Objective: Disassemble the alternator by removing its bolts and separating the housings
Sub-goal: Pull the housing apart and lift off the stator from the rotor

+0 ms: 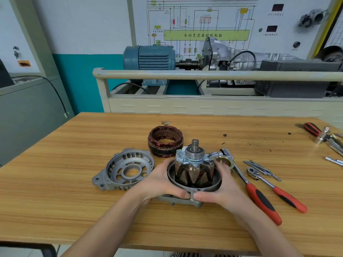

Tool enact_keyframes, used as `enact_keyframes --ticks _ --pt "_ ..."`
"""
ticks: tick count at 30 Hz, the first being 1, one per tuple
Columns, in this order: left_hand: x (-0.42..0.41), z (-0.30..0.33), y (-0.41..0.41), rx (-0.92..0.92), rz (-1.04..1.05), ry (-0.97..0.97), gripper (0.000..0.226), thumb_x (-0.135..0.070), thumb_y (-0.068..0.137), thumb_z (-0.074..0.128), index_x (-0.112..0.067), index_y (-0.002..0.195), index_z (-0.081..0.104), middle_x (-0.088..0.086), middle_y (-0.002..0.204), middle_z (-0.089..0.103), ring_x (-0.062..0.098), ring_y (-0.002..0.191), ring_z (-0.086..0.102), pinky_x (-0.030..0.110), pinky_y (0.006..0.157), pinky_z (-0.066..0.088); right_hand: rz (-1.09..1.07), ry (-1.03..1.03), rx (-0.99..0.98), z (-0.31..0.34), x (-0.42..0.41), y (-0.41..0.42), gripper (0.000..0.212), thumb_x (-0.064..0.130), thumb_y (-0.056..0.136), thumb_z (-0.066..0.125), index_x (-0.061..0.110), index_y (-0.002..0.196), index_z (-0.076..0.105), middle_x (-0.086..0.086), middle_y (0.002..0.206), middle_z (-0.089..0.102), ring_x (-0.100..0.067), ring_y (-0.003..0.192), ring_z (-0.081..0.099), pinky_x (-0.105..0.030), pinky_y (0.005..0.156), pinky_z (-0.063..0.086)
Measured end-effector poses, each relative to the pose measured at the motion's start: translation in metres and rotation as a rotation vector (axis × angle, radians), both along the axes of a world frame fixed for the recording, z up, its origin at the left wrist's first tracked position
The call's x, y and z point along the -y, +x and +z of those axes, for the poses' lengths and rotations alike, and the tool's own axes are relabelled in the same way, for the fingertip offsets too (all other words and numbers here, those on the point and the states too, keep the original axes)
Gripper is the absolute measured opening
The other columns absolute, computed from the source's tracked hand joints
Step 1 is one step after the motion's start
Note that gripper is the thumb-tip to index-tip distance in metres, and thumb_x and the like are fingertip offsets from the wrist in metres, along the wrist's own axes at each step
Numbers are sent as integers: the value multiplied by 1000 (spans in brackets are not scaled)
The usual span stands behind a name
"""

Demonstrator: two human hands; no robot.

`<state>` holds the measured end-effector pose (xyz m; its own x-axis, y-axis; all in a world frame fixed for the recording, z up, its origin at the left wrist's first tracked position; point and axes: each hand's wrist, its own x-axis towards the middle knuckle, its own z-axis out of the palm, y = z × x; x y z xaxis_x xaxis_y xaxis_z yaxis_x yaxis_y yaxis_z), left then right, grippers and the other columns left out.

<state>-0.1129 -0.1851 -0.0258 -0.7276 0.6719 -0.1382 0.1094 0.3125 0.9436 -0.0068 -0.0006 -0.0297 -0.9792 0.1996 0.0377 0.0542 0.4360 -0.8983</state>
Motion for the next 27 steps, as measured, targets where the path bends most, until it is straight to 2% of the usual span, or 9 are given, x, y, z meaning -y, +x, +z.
enact_keyframes --ticks 4,8,12,15,18,19,21,24,27 --pt "0 2 1 -4 -6 -30 114 -24 38 91 -22 140 39 -7 122 62 8 112 60 34 102 47 12 31 63 23 -9 -13 135 70 25 84 33 143 31 10 141 38 -9 120 43 -28 98 35" --pt "-4 4 3 -23 11 -59 120 -27 37 90 -20 143 35 -8 121 62 7 111 59 30 98 49 -33 60 23 27 -4 -27 124 52 38 93 32 144 32 8 136 51 -11 116 52 -28 94 43" --pt "-8 6 4 -60 31 -82 119 -30 35 88 -18 142 37 -7 121 62 10 111 59 32 98 49 -99 90 13 22 -2 -30 128 61 24 87 31 139 39 11 128 56 -9 113 55 -29 94 45" --pt "-9 5 7 -67 60 -77 111 -24 40 89 -17 138 39 -7 115 64 7 104 62 24 89 52 -176 138 -32 20 6 -31 117 60 29 87 25 132 46 12 117 57 -13 114 54 -28 90 44" --pt "-7 2 10 -70 60 -35 97 -12 51 90 -18 134 39 -10 110 64 -1 95 63 11 74 50 -249 278 -70 23 14 -31 119 72 25 77 23 130 50 6 124 57 -21 125 48 -42 101 45" --pt "-7 1 11 -70 62 -22 97 -11 52 90 -19 133 38 -11 109 64 -4 92 63 9 71 49 -264 287 -79 23 16 -30 119 72 25 76 23 131 50 5 126 58 -20 124 50 -42 101 45" --pt "-5 -3 12 -75 69 9 97 -12 50 90 -19 132 38 -9 109 64 -6 92 63 11 76 50 -283 254 -98 21 18 -30 118 65 28 83 22 133 49 5 122 62 -16 114 56 -37 96 48" --pt "-5 -8 12 -66 79 58 100 -18 42 89 -18 130 42 -4 112 67 7 101 66 31 91 54 -319 204 -118 18 20 -30 116 60 28 86 21 132 51 6 115 65 -16 110 58 -39 95 49" --pt "-8 -6 9 -81 59 66 90 -17 43 88 -22 124 47 -8 105 70 6 96 67 25 83 54 -364 145 -132 15 19 -31 110 55 28 89 22 128 55 7 111 66 -13 103 60 -37 93 50"
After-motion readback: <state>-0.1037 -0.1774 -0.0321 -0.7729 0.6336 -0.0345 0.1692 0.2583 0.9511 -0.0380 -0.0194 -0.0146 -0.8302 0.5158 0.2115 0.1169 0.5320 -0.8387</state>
